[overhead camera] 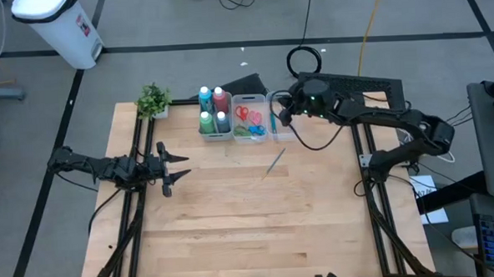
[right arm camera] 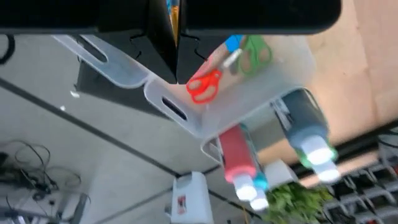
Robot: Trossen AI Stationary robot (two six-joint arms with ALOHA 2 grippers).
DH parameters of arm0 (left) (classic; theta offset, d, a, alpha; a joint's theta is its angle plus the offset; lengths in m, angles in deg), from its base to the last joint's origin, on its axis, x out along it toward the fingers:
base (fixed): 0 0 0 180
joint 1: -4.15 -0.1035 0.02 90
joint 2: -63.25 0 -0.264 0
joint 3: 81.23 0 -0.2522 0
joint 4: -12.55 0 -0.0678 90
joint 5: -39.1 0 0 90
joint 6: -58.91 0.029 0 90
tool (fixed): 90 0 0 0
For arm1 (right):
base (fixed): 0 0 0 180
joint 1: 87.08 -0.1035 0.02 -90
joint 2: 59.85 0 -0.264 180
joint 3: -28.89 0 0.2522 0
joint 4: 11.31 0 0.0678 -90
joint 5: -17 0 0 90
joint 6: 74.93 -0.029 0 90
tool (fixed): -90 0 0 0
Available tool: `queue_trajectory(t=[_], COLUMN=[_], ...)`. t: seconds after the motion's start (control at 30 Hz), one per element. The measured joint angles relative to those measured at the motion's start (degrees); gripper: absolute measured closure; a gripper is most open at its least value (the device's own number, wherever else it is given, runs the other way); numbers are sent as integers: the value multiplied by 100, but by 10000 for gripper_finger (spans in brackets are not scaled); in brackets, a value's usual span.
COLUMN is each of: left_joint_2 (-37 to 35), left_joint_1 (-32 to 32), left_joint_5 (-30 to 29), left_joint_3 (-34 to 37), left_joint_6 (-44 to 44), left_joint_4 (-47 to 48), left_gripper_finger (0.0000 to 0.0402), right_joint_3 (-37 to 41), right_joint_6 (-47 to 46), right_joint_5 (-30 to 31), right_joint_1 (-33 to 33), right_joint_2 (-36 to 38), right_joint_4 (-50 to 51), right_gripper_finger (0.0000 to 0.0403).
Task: Pick & Place Paint Supplies
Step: Put the blue paint brush into the right transparent bin
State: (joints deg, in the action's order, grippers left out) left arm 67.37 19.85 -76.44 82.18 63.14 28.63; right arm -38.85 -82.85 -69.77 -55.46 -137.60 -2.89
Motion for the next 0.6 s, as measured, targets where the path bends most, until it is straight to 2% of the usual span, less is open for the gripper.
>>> queue_trajectory(t=[0.23,0.43,0.6], left_joint_2=[0,2,-1], left_joint_1=[2,0,0], left_joint_5=[0,0,0], left_joint_3=[0,0,0], left_joint_6=[0,0,0], left_joint_4=[0,0,0], left_gripper_finger=[199,199,199], right_joint_3=[0,0,0], right_joint_6=[-45,-612,-651], right_joint_5=[24,1118,1331], right_joint_1=[65,56,56], right_joint_2=[-457,-588,-586], right_joint_4=[12,159,409], right_gripper_finger=[403,398,371])
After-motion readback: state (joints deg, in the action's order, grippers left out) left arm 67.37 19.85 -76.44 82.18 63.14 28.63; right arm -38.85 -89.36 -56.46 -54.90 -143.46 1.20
